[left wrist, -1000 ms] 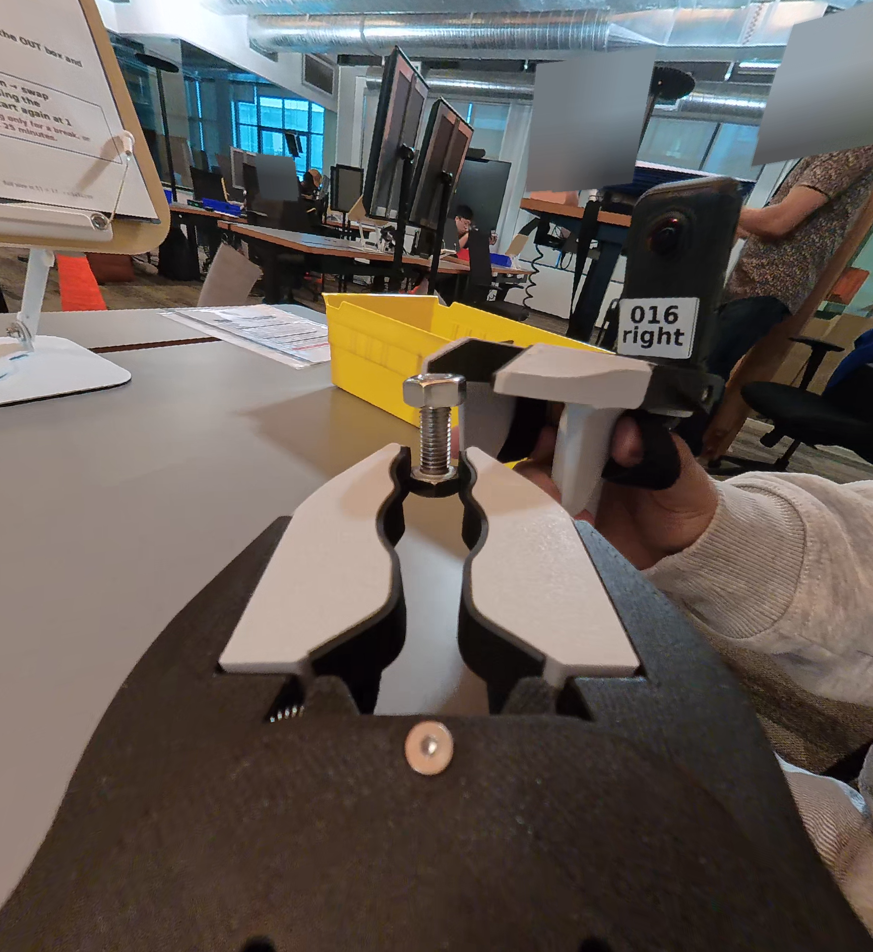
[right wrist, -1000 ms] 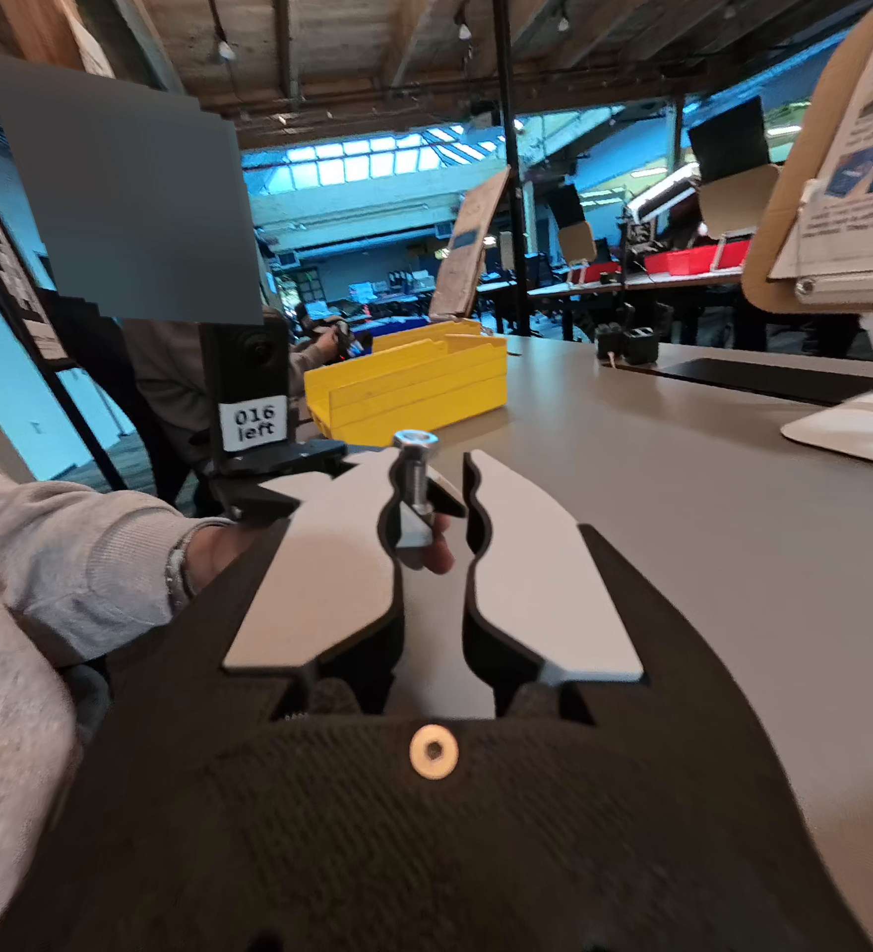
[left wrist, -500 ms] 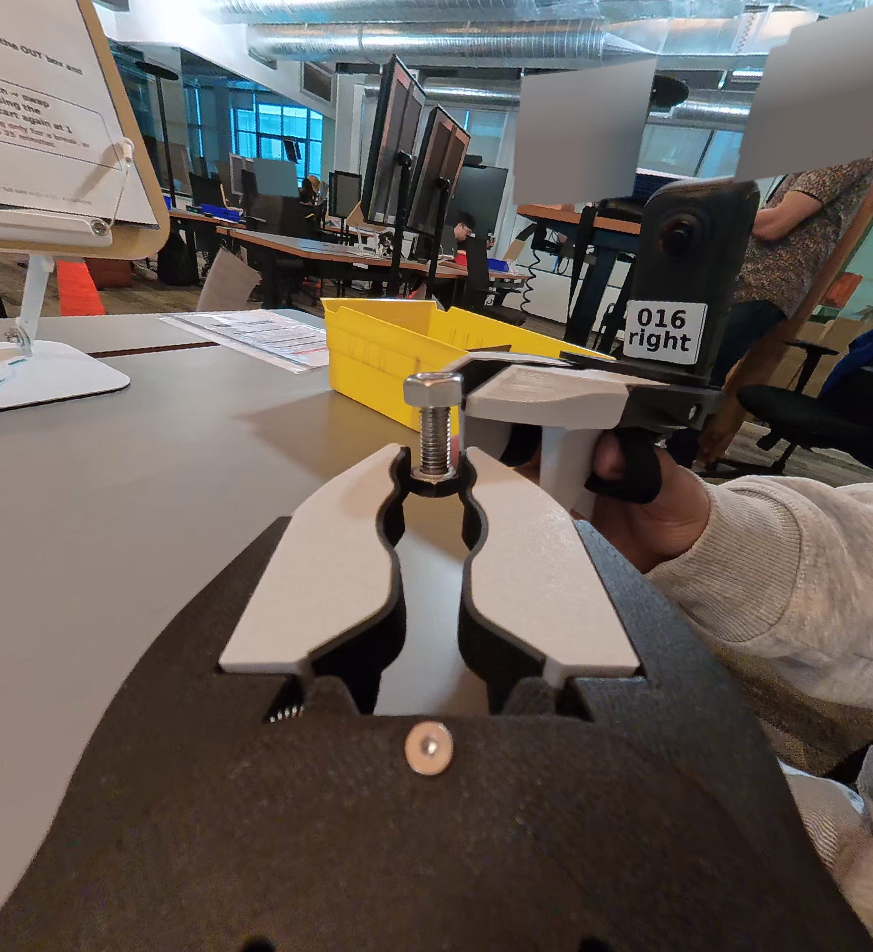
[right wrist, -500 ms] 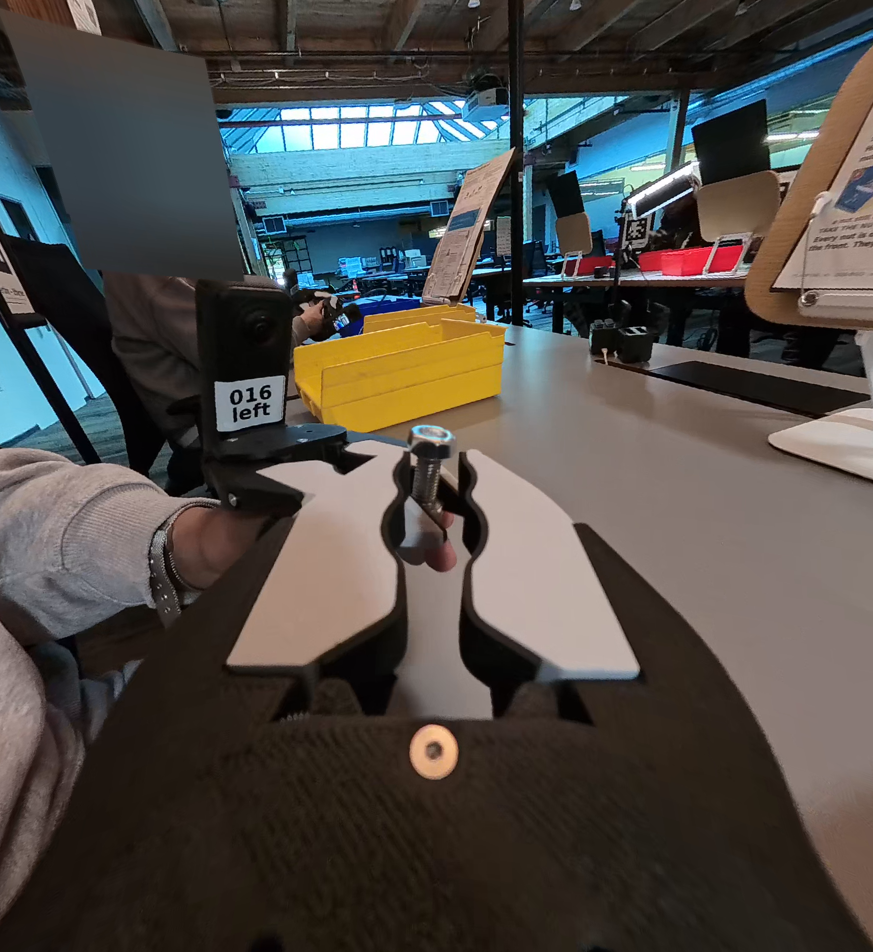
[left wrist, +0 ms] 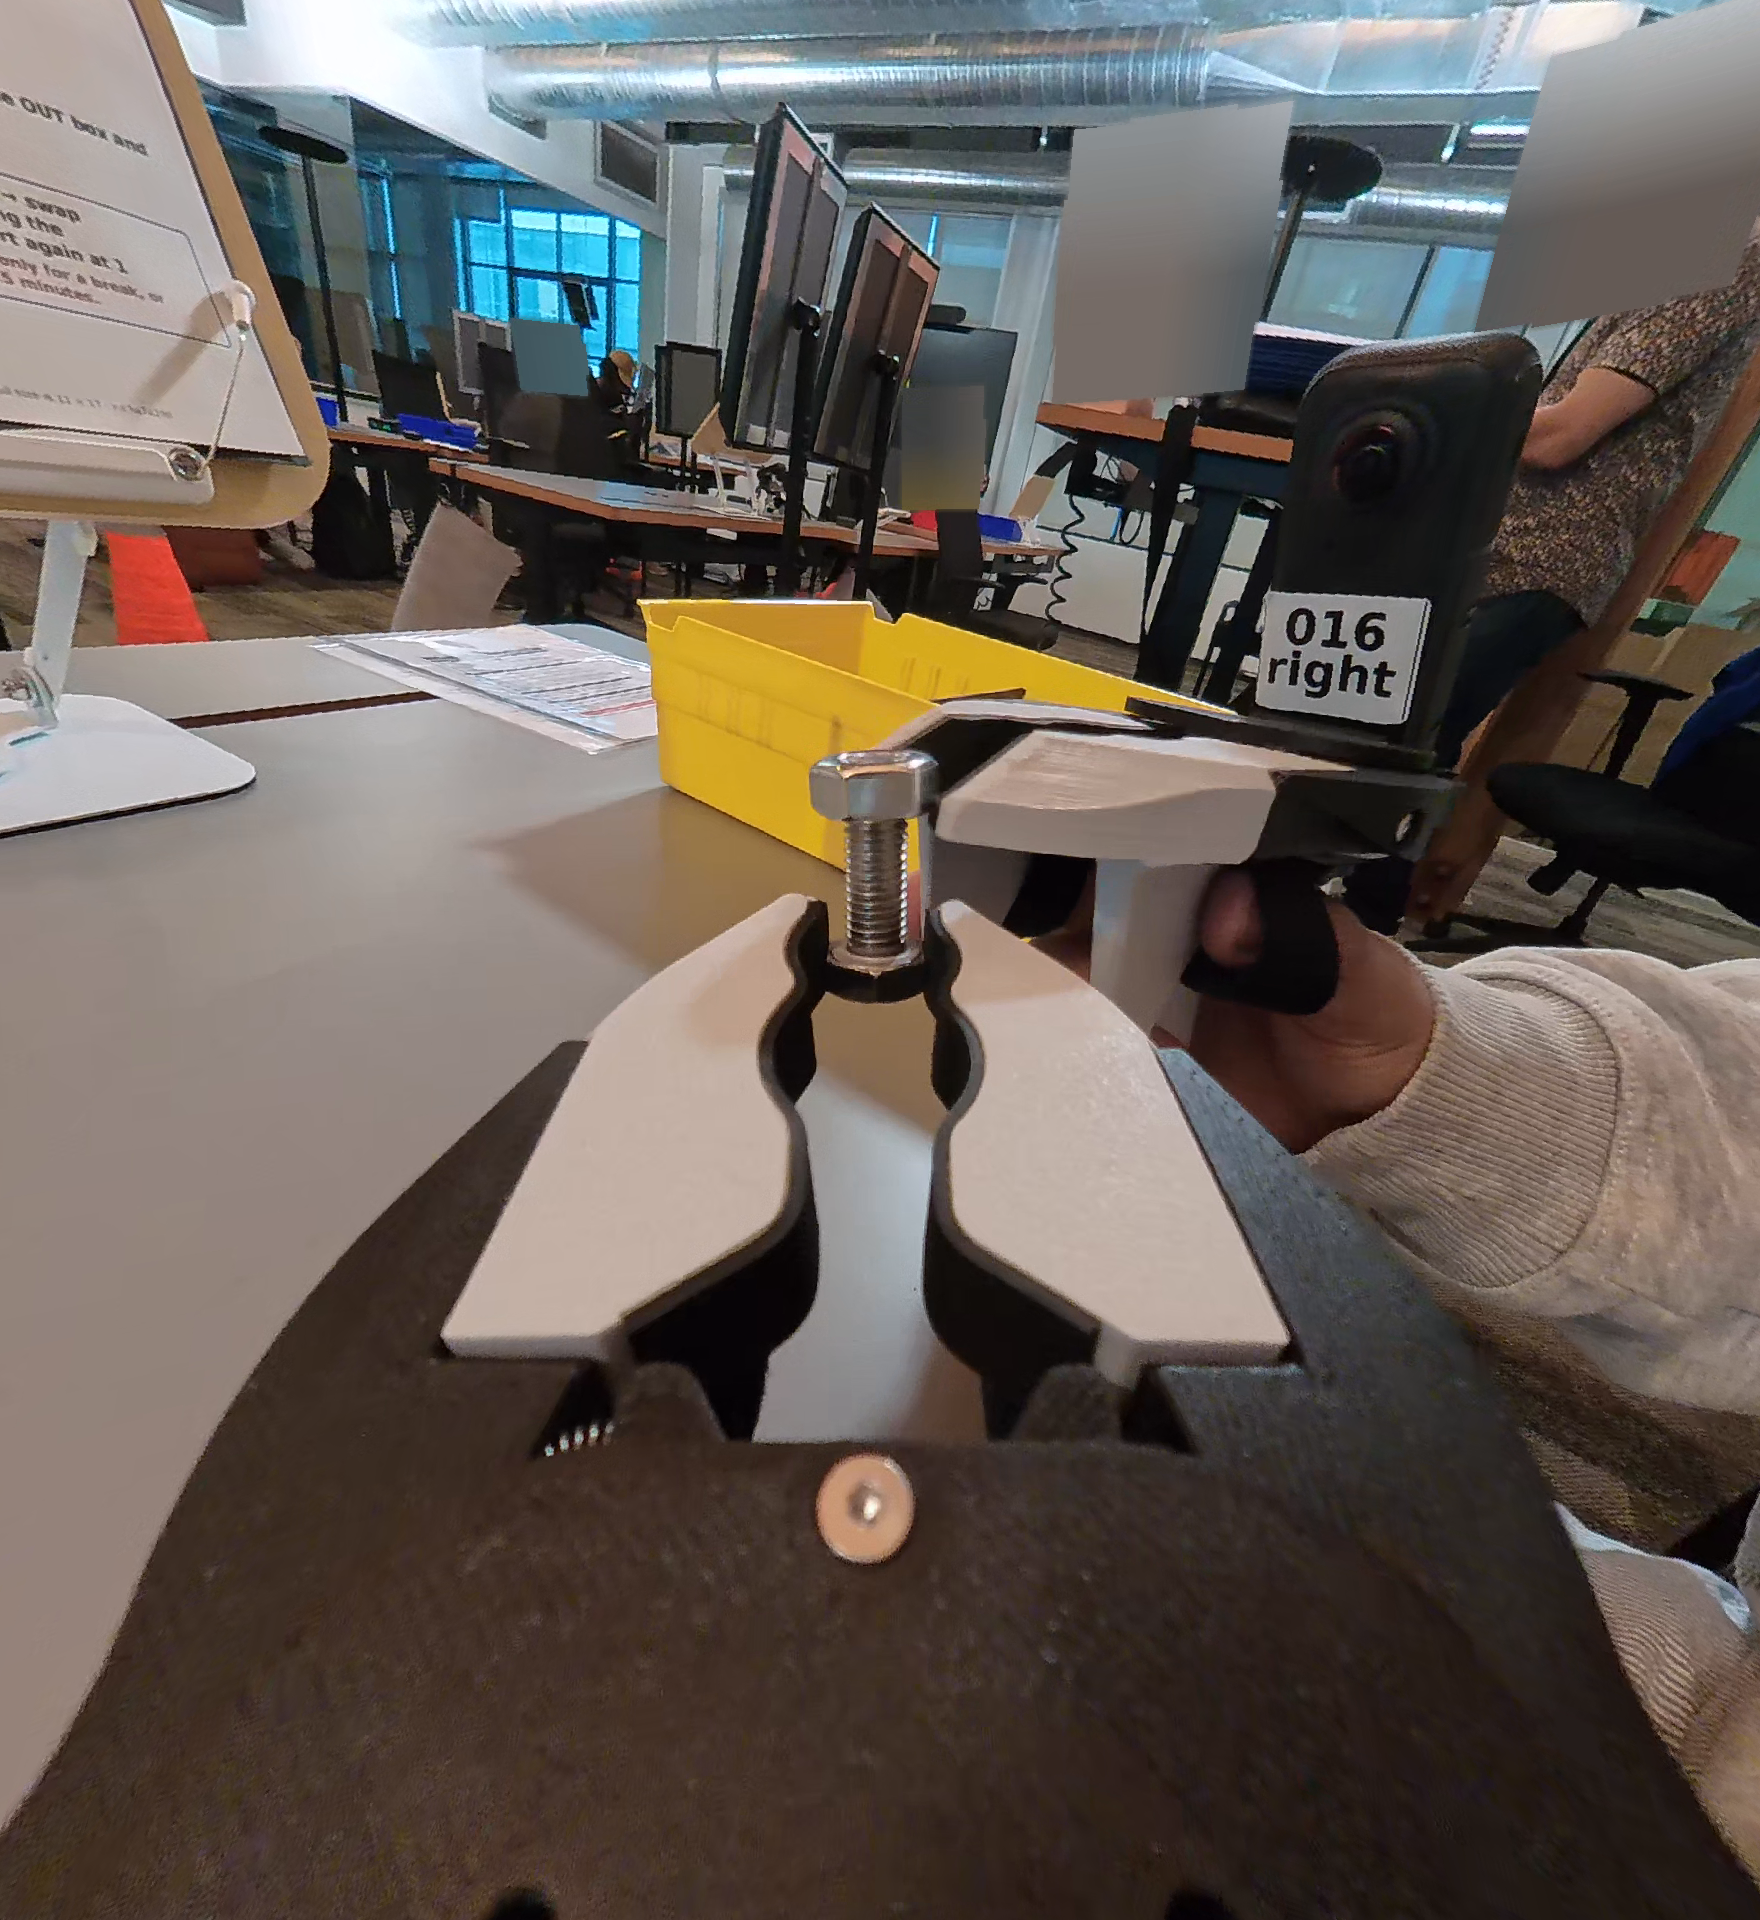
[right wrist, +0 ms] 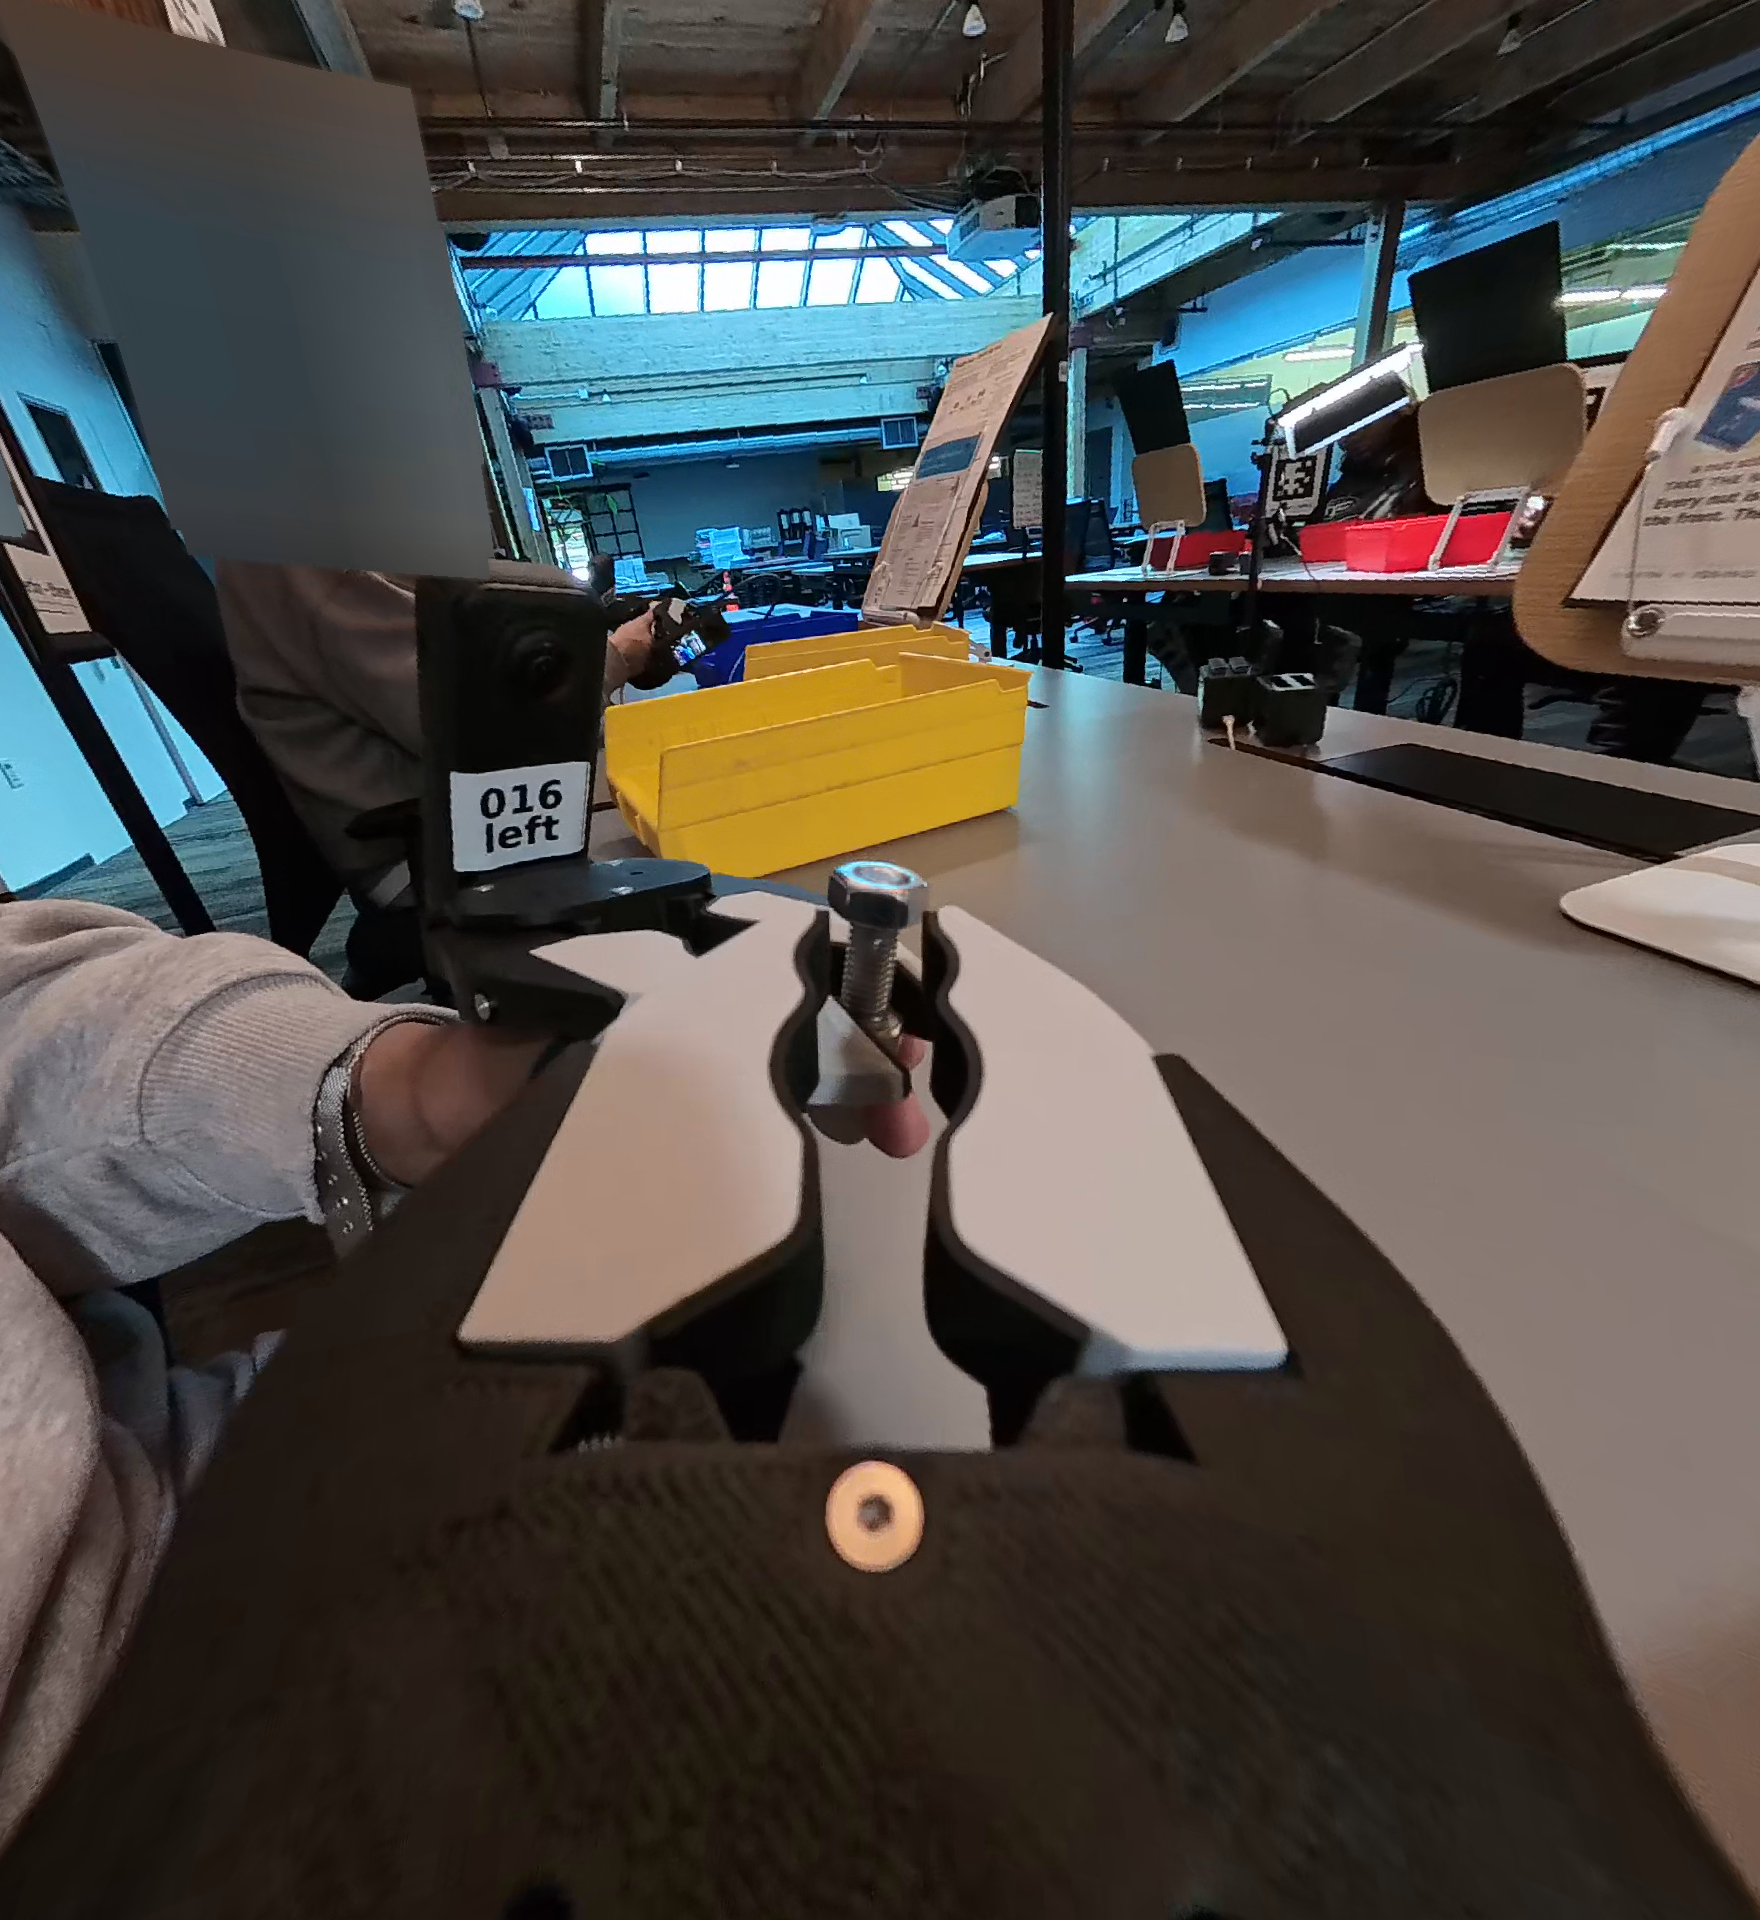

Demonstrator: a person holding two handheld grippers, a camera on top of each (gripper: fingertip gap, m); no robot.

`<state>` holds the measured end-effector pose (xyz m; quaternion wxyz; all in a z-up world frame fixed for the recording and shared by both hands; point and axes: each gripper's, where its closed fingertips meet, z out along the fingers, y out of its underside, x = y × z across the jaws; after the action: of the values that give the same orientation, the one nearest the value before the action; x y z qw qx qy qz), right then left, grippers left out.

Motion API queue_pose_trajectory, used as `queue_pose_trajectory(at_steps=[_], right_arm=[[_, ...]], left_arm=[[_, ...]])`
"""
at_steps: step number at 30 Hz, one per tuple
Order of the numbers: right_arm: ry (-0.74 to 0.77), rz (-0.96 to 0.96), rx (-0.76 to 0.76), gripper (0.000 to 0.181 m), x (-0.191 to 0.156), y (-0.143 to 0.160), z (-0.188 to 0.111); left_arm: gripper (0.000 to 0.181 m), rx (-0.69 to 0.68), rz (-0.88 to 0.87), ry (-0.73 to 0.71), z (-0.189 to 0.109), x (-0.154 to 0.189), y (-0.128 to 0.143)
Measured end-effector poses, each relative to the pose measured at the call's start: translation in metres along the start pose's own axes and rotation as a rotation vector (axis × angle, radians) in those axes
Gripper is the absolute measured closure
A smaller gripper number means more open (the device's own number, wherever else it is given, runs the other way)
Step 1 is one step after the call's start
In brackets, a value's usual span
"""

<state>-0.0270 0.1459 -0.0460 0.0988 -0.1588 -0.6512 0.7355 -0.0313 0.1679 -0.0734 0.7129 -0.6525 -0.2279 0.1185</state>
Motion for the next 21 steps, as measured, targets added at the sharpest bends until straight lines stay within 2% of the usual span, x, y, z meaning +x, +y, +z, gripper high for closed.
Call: queue_pose_trajectory(at_steps=[9,16,21], right_arm=[[0.028,0.041,0.01,0.171,0.009,-0.001,-0.004],[-0.024,0.05,0.041,0.161,0.0,-0.006,-0.004],[-0.005,0.03,0.012,0.163,0.002,-0.002,-0.002]], left_arm=[[0.164,0.002,0.001,-0.003,0.0,0.0,-0.001],[0.164,-0.001,0.002,-0.003,0.0,0.0,0.0],[0.164,-0.004,0.004,-0.002,0.001,0.001,0.001]])
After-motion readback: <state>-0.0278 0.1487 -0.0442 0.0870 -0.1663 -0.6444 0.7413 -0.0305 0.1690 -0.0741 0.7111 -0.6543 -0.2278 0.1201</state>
